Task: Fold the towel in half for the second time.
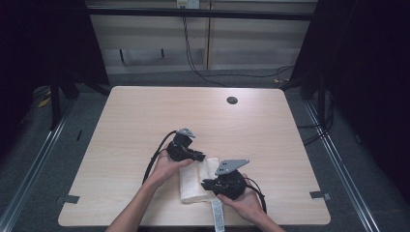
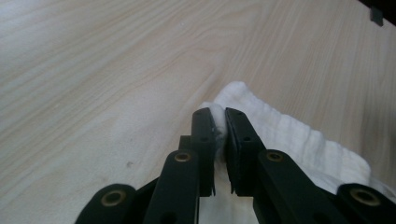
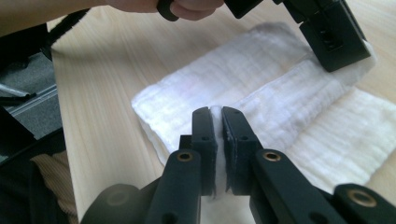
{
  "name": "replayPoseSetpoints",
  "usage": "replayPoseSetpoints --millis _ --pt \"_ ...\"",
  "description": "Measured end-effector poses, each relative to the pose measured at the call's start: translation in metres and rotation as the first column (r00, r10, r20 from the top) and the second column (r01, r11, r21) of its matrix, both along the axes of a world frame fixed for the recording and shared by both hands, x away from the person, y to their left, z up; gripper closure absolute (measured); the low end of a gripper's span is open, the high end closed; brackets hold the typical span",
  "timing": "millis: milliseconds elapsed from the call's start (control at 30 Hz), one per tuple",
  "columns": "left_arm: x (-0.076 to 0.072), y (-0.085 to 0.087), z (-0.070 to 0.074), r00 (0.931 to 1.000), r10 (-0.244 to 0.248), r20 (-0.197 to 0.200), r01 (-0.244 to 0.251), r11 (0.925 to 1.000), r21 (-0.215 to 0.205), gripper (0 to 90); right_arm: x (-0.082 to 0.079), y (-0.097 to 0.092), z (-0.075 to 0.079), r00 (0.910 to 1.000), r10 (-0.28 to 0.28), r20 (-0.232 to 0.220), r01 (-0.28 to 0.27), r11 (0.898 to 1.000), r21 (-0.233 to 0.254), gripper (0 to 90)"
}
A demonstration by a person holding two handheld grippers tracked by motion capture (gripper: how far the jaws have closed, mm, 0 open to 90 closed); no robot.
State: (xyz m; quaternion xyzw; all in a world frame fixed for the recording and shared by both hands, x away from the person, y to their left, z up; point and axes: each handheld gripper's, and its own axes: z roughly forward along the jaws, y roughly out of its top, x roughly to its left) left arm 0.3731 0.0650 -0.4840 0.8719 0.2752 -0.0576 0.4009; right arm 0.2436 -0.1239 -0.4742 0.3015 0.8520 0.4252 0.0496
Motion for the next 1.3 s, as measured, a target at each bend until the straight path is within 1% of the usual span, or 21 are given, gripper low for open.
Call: replayPoseSetpoints --millis 67,133,200,233,267,333,367,400,500,533,567,600,667,833,867,1033,1067,1100,1167,1233,1300 --pt "0.000 -0.003 -0.003 1.0000 -0.007 0.002 0.007 1.0000 0.007 82.2 -0.002 -0.003 -0.002 1.0000 -0.009 -0.001 0.009 1.000 -0.013 80.0" --pt "0.000 -0.005 -0.005 1.0000 -0.005 -0.002 0.005 1.0000 0.000 81.2 -0.002 -0.005 -0.003 0.9998 -0.020 -0.004 0.020 1.000 -0.020 78.8" --pt "0.000 -0.007 -0.006 0.9999 -0.009 -0.008 0.009 0.9998 -0.020 79.4 -0.004 -0.010 -0.006 0.9993 -0.038 0.000 0.038 0.998 -0.041 73.4" --pt "0.000 -0.007 -0.006 0.9999 -0.009 -0.008 0.009 0.9998 -0.020 78.9 -0.004 -0.010 -0.006 0.9993 -0.038 0.000 0.038 0.998 -0.041 73.4" --pt "-0.001 -0.010 -0.006 0.9999 -0.015 -0.005 0.015 0.9996 -0.024 77.3 -0.004 -0.014 -0.008 0.9988 -0.049 -0.004 0.049 0.997 -0.053 68.1" --pt "-0.001 -0.012 -0.006 0.9998 -0.017 -0.006 0.016 0.9993 -0.033 76.7 -0.002 -0.018 -0.010 0.9978 -0.063 -0.021 0.062 0.997 -0.042 62.0" --pt "-0.001 -0.013 -0.006 1.0000 -0.010 -0.001 0.010 0.9995 -0.029 77.1 -0.002 -0.021 -0.011 0.9969 -0.075 -0.026 0.074 0.996 -0.041 60.9" --pt "0.000 -0.014 -0.007 0.9999 -0.008 -0.008 0.007 0.9993 -0.037 77.8 -0.002 -0.023 -0.011 0.9963 -0.084 -0.022 0.083 0.996 -0.045 59.6" --pt "0.001 -0.017 -0.008 0.9999 -0.012 -0.009 0.012 0.9993 -0.036 78.2 -0.001 -0.028 -0.012 0.9947 -0.101 -0.020 0.100 0.994 -0.044 58.1" --pt "0.001 -0.019 -0.007 0.9999 -0.013 -0.009 0.013 0.9988 -0.047 78.2 -0.001 -0.030 -0.012 0.9942 -0.105 -0.022 0.104 0.994 -0.046 58.1" --pt "0.001 -0.019 -0.007 0.9999 -0.013 -0.009 0.013 0.9988 -0.047 78.2 -0.001 -0.030 -0.012 0.9942 -0.105 -0.022 0.104 0.994 -0.046 58.1" --pt "0.000 -0.022 -0.006 0.9999 -0.016 0.002 0.017 0.9986 -0.050 77.7 -0.001 -0.033 -0.013 0.9936 -0.110 -0.028 0.108 0.993 -0.049 55.9" --pt "0.000 -0.026 -0.007 0.9998 -0.021 -0.004 0.021 0.9977 -0.065 76.1 0.001 -0.035 -0.013 0.9933 -0.111 -0.033 0.109 0.992 -0.056 52.8" --pt "-0.002 -0.032 -0.008 0.9991 -0.041 0.009 0.041 0.9975 -0.058 74.1 0.003 -0.042 -0.014 0.9906 -0.132 -0.035 0.130 0.990 -0.052 51.3" --pt "-0.002 -0.033 -0.007 0.9993 -0.037 0.012 0.037 0.9970 -0.067 72.4 0.004 -0.044 -0.014 0.9892 -0.143 -0.032 0.141 0.989 -0.052 51.0" --pt "-0.002 -0.031 -0.003 0.9991 -0.041 0.011 0.042 0.9954 -0.086 62.3 0.007 -0.045 -0.014 0.9885 -0.148 -0.029 0.146 0.987 -0.065 51.1" --pt "-0.003 -0.031 -0.002 0.9989 -0.044 0.015 0.045 0.9951 -0.088 59.8 0.011 -0.047 -0.015 0.9866 -0.161 -0.025 0.158 0.983 -0.088 51.2" --pt "-0.004 -0.029 0.001 0.9992 -0.034 0.024 0.036 0.9955 -0.088 57.5 0.012 -0.048 -0.016 0.9860 -0.165 -0.026 0.162 0.983 -0.082 51.3" --pt "-0.004 -0.026 0.005 0.9991 -0.033 0.025 0.036 0.9932 -0.111 52.4 0.013 -0.050 -0.016 0.9834 -0.179 -0.033 0.175 0.981 -0.081 52.9" --pt "-0.003 -0.022 0.008 0.9997 -0.021 0.015 0.023 0.9898 -0.140 48.2 0.014 -0.051 -0.016 0.9835 -0.178 -0.028 0.175 0.980 -0.089 52.9" --pt "-0.003 -0.017 0.011 0.9995 -0.017 0.027 0.020 0.9926 -0.120 45.3 0.013 -0.053 -0.015 0.9829 -0.181 -0.034 0.177 0.980 -0.095 53.1"
